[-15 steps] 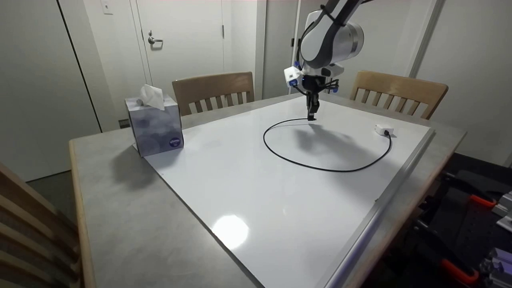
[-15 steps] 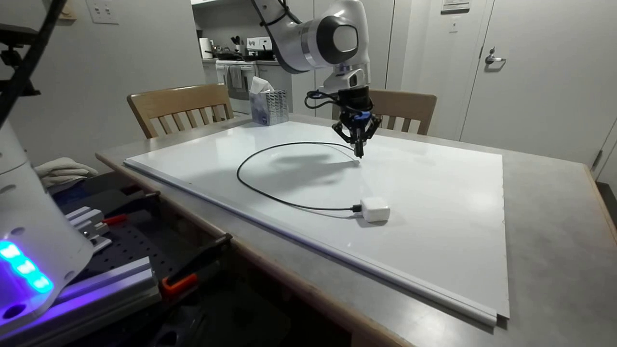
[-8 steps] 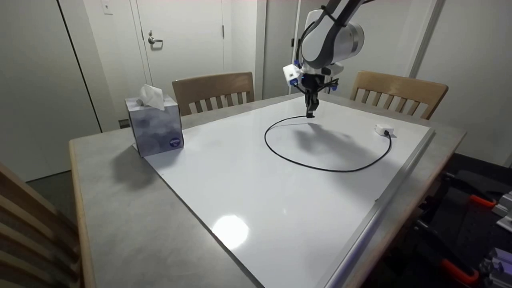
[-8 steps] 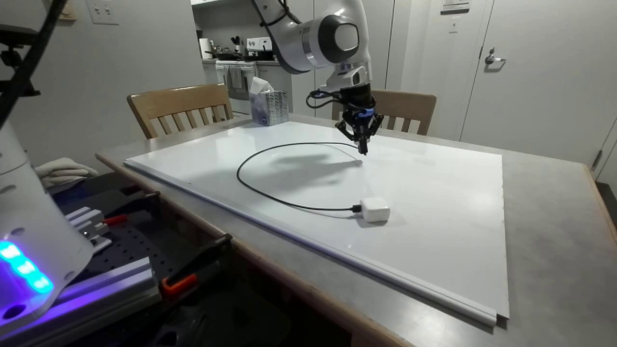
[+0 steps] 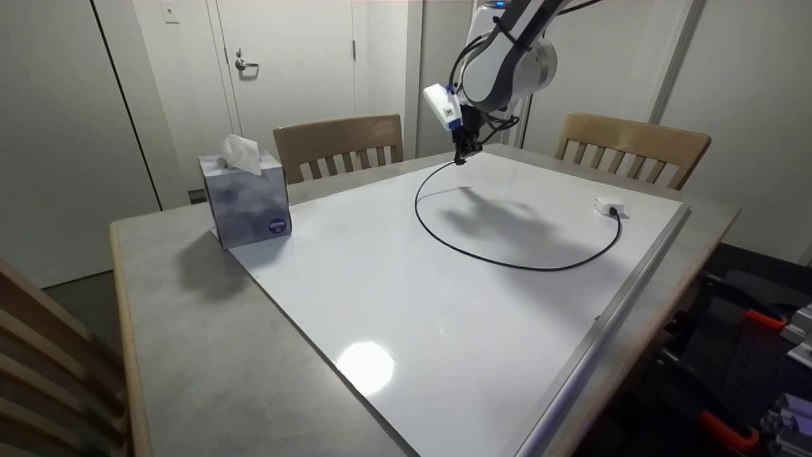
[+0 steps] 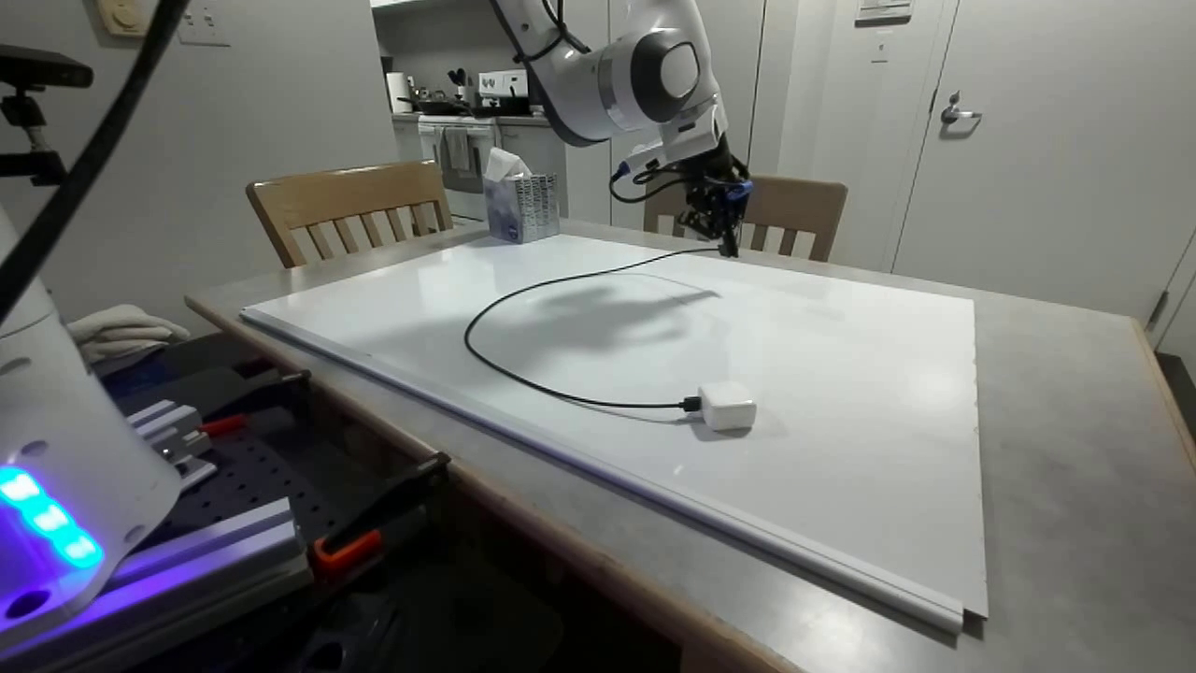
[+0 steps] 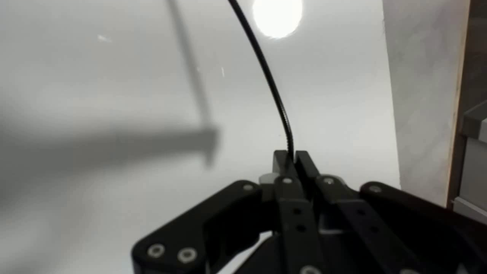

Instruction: Unwind the phone charger

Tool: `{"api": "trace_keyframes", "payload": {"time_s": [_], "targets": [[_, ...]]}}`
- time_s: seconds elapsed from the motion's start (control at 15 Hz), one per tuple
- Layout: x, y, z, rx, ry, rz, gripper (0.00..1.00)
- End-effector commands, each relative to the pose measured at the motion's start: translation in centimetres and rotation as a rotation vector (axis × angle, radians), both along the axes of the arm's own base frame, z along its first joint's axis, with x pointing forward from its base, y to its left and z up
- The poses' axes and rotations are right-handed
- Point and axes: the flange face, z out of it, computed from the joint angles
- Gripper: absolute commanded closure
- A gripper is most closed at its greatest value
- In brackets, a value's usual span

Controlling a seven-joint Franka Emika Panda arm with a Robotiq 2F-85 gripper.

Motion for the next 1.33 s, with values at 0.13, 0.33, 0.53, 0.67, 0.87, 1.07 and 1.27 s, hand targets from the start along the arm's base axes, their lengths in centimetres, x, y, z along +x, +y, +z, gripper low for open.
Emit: {"api": "trace_keyframes", "payload": {"time_s": [0.13,0.33,0.53,0.67,0.87,1.07,1.27], "targets": [[0.6,0.1,-0.3,-0.01,-0.005,0.024,0.93],[2.4,1.3,1.1,-0.03,-0.055,0.198,0.98],[3.9,4.3,3.0,-0.045,-0.088,0.361,0.98],[4.5,6.8,3.8,-0.042,-0.123,0.465,0.98],[4.5,7.7,3.7,-0.03,-0.113,0.451,0.93],[4.4,7.4,3.6,-0.037,-0.109,0.44,0.93],[5.8,7.8,4.4,-0.018,-0.1,0.53,0.98]]}}
